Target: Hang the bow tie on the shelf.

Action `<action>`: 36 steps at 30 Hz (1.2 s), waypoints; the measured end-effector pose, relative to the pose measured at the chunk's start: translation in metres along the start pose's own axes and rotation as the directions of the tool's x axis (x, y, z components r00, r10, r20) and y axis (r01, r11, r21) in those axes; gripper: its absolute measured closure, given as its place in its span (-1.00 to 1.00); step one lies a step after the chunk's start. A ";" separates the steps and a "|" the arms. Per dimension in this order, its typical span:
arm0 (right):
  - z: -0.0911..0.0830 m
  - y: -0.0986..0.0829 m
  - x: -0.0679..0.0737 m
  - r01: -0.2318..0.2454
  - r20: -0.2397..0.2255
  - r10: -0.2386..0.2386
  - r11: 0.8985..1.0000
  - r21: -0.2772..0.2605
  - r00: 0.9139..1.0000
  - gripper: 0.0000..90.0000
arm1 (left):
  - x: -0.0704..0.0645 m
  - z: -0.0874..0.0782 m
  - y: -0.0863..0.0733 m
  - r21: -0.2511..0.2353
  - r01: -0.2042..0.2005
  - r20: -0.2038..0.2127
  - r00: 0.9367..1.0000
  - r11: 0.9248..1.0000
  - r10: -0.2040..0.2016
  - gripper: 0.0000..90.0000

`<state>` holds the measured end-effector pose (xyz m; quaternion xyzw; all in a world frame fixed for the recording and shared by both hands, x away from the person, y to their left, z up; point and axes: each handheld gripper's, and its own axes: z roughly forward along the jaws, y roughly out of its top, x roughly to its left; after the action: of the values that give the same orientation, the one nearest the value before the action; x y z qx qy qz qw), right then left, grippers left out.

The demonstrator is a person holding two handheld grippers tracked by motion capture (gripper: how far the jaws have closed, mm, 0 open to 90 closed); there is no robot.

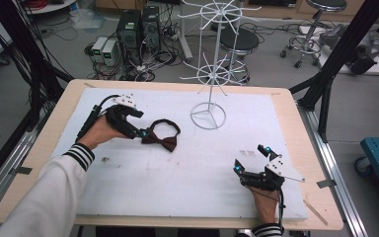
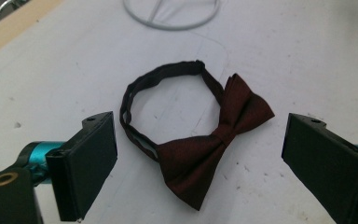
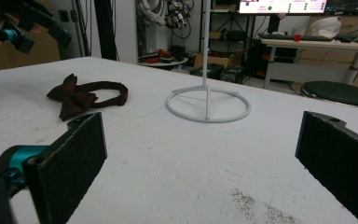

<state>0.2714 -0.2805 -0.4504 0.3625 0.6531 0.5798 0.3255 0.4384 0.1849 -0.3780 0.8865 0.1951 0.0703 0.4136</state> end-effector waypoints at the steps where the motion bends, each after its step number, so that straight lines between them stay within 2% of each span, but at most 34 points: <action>1: 0.000 0.000 0.000 0.000 -0.001 0.000 1.000 0.000 1.000 -0.97 | 0.002 0.004 -0.002 0.008 -0.002 0.010 1.000 1.000 0.001 -0.75; 5: 0.000 0.000 0.000 0.001 -0.001 -0.001 1.000 0.001 1.000 -0.97 | 0.005 0.011 -0.005 0.045 -0.009 0.013 1.000 0.999 0.008 -0.74; 7: 0.000 0.000 0.000 0.000 -0.002 0.000 1.000 0.000 1.000 -0.97 | 0.006 0.016 -0.008 0.067 0.004 0.015 1.000 0.998 -0.005 -0.74; 8: 0.000 0.000 0.000 0.005 0.000 -0.005 1.000 -0.002 1.000 -0.97 | 0.007 0.017 -0.008 0.088 -0.014 0.017 1.000 0.996 0.012 -0.74; 12: 0.000 0.000 0.000 -0.002 0.000 0.002 1.000 0.001 1.000 -0.97 | 0.009 0.024 -0.011 0.116 -0.015 0.015 1.000 0.993 0.014 -0.70; 14: 0.000 0.000 0.000 0.000 0.001 0.000 1.000 -0.001 1.000 -0.97 | 0.011 0.029 -0.013 0.112 0.007 0.026 1.000 0.994 -0.010 -0.66; 17: 0.000 0.000 0.000 -0.001 0.002 0.001 1.000 -0.001 1.000 -0.97 | 0.013 0.033 -0.015 0.119 0.019 0.041 0.999 0.993 -0.024 -0.57; 20: 0.000 0.000 0.000 0.000 0.003 0.000 1.000 -0.004 1.000 -0.97 | 0.014 0.036 -0.016 0.137 0.011 0.047 0.999 0.990 -0.018 -0.49; 21: 0.000 0.000 -0.001 0.001 0.004 -0.001 1.000 -0.003 1.000 -0.97 | 0.014 0.037 -0.017 0.136 0.021 0.051 0.998 0.991 -0.028 -0.45; 22: 0.000 0.000 0.000 -0.004 0.002 0.004 1.000 0.000 1.000 -0.97 | 0.015 0.037 -0.018 0.152 0.011 0.050 0.999 0.988 -0.019 -0.43; 24: 0.000 0.000 0.000 -0.004 0.002 0.004 1.000 0.000 1.000 -0.97 | 0.016 0.039 -0.019 0.158 0.030 0.051 0.998 0.987 -0.038 -0.36; 25: 0.000 0.000 0.000 0.000 0.003 0.000 1.000 -0.003 1.000 -0.97 | 0.017 0.039 -0.020 0.169 0.022 0.049 0.998 0.985 -0.030 -0.32; 26: 0.000 0.000 -0.001 0.001 0.004 -0.001 1.000 -0.003 1.000 -0.97 | 0.017 0.039 -0.020 0.164 0.040 0.044 0.998 0.986 -0.048 -0.30; 29: 0.000 0.000 0.000 0.000 0.004 0.000 1.000 -0.004 1.000 -0.97 | 0.017 0.039 -0.020 0.149 0.060 0.049 0.997 0.987 -0.067 -0.20; 30: 0.000 0.000 -0.001 0.000 0.004 0.000 1.000 -0.004 1.000 -0.97 | 0.017 0.039 -0.020 0.149 0.060 0.049 0.997 0.987 -0.067 -0.16; 32: 0.000 0.000 0.000 -0.001 0.004 0.001 1.000 -0.004 1.000 -0.97 | 0.017 0.040 -0.020 0.176 0.029 0.057 0.998 0.984 -0.039 -0.05; 34: 0.000 0.000 0.000 0.000 0.005 0.000 1.000 -0.004 1.000 -0.97 | 0.016 0.042 -0.021 0.185 0.051 0.055 0.997 0.981 -0.062 0.08; 35: 0.000 0.000 0.000 0.001 0.004 -0.001 1.000 -0.003 1.000 -0.97 | 0.016 0.042 -0.021 0.199 0.042 0.058 0.997 0.979 -0.055 0.22; 36: 0.000 0.000 0.000 0.002 0.005 -0.002 1.000 -0.003 1.000 -0.97 | 0.015 0.043 -0.021 0.206 0.044 0.050 0.997 0.977 -0.056 0.26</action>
<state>0.2718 -0.2808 -0.4505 0.3628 0.6517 0.5795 0.3284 0.4584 0.1730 -0.4224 0.9208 0.2120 0.0147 0.3270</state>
